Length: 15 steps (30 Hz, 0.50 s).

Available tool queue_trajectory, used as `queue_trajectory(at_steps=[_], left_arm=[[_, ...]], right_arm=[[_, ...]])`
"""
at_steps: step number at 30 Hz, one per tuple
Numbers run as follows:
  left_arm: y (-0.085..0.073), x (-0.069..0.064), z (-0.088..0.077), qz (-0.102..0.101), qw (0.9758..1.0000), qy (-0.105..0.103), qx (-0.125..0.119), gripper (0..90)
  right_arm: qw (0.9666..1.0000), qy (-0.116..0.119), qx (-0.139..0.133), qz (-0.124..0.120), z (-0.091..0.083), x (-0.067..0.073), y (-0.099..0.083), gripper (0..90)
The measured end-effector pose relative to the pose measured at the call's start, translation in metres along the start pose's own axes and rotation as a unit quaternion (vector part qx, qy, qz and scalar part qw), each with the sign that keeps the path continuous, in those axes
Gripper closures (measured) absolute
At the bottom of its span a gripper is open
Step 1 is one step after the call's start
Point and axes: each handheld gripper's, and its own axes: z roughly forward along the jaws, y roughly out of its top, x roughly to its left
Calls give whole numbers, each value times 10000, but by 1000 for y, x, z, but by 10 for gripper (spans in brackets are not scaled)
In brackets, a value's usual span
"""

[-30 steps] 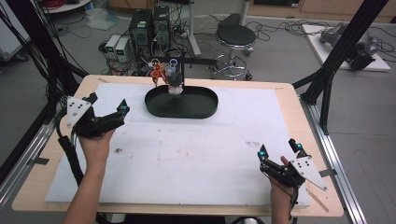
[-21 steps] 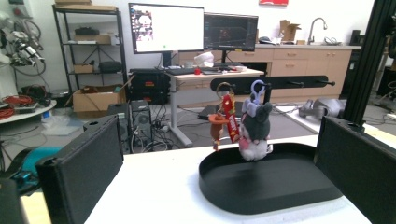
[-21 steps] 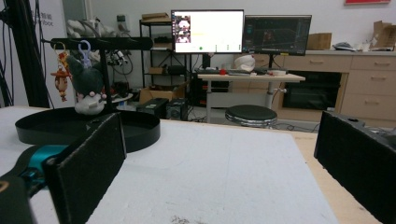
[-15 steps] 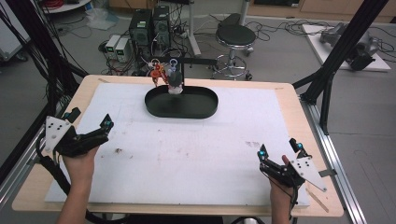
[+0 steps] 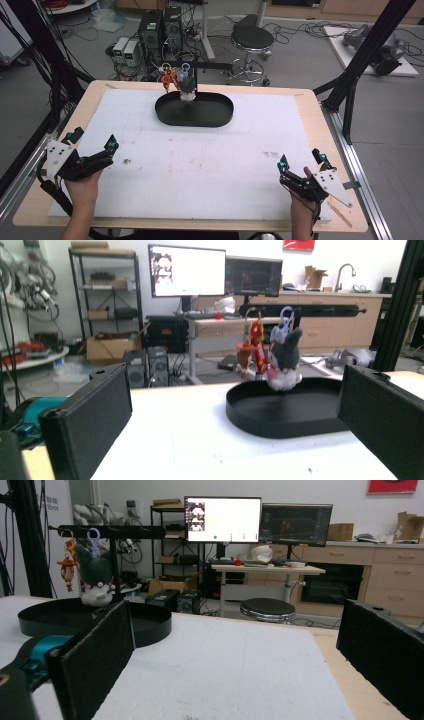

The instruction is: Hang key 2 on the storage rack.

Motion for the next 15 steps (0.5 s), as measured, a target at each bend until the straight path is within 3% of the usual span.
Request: queue_trajectory(at_steps=[11, 15], left_arm=[[-23, 7, -9, 19, 10000, -7, 73, 17], [-30, 11, -13, -109, 9999, -35, 78, 17]], right_arm=[[10000, 18, 35, -43, -1, -2, -2, 14], [10000, 34, 55, -15, -1, -2, -4, 14]])
